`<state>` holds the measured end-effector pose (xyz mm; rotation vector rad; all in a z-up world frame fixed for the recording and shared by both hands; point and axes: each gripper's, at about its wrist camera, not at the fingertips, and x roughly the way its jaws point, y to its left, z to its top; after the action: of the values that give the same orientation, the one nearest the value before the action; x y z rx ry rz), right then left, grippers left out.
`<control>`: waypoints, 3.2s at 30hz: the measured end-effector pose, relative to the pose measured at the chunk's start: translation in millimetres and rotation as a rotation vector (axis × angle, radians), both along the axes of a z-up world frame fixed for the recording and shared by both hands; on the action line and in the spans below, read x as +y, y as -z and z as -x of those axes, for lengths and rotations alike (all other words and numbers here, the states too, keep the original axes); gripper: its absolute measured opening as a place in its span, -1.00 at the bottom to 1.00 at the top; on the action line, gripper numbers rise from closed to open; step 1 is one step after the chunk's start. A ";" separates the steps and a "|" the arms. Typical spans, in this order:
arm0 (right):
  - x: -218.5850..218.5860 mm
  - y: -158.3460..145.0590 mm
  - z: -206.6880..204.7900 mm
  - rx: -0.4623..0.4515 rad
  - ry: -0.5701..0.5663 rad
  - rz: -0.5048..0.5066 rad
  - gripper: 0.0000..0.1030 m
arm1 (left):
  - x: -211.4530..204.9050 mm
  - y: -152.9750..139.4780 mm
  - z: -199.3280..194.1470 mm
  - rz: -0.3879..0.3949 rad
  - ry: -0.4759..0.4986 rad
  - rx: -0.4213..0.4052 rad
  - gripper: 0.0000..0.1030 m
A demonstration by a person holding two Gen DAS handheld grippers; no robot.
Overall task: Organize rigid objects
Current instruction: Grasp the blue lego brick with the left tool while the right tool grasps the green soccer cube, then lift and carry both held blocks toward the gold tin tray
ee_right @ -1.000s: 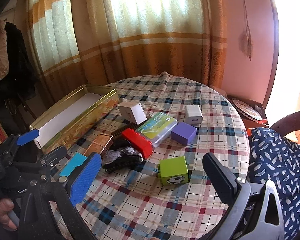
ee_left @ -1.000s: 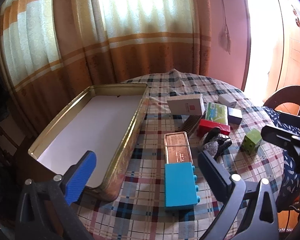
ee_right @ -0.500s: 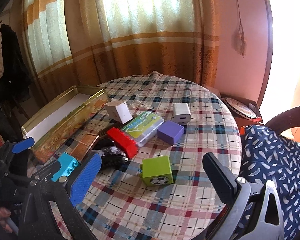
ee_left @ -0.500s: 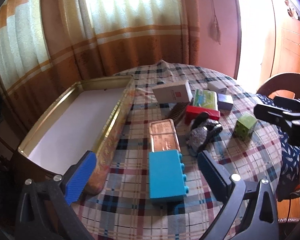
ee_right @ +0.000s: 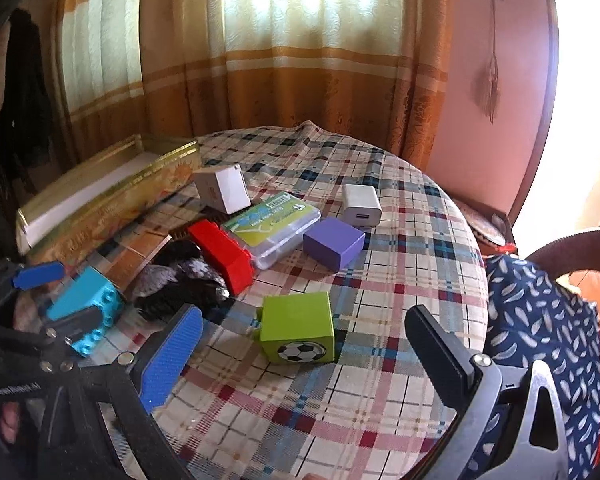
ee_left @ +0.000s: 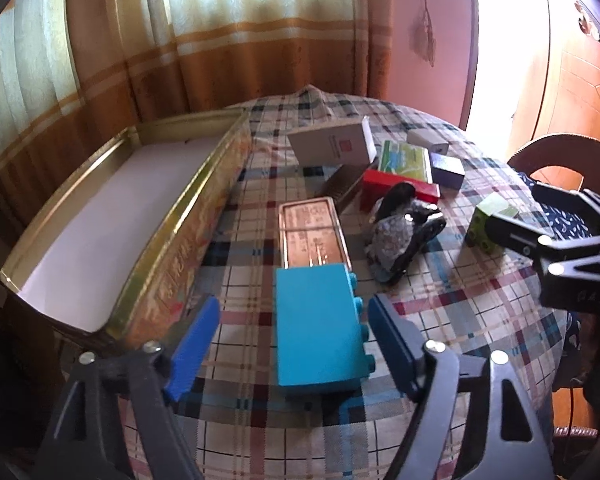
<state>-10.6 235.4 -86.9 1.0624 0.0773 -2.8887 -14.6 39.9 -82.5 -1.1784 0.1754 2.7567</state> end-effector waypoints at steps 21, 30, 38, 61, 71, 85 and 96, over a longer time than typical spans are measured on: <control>2.2 11.3 4.6 -0.007 -0.080 0.056 -0.12 | -4.8 0.5 1.1 -0.058 0.016 -0.002 -0.20; -9.7 -3.4 -5.9 0.071 -0.128 0.067 -0.12 | -9.1 -16.0 -5.3 -0.055 -0.007 0.088 -0.20; -19.9 -9.0 -13.5 0.102 -0.167 0.078 -0.12 | -13.8 -25.2 -8.0 -0.055 -0.030 0.145 -0.20; -47.0 -27.3 -23.1 0.143 -0.258 0.106 -0.12 | -23.1 -42.9 -15.4 -0.027 -0.086 0.247 -0.20; -64.1 -35.8 -19.0 0.161 -0.295 0.108 -0.12 | -38.6 -52.3 -11.2 -0.016 -0.136 0.284 -0.20; -89.1 -41.2 -12.5 0.189 -0.348 0.114 -0.12 | -61.6 -54.2 -2.6 -0.028 -0.203 0.292 -0.20; -107.9 -42.7 -11.0 0.235 -0.378 0.113 -0.12 | -71.7 -55.3 -0.2 -0.046 -0.241 0.310 -0.20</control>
<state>0.4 127.5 -44.3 0.6076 0.1114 -2.6212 -14.4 -31.9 -27.2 -0.8017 0.0005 3.1241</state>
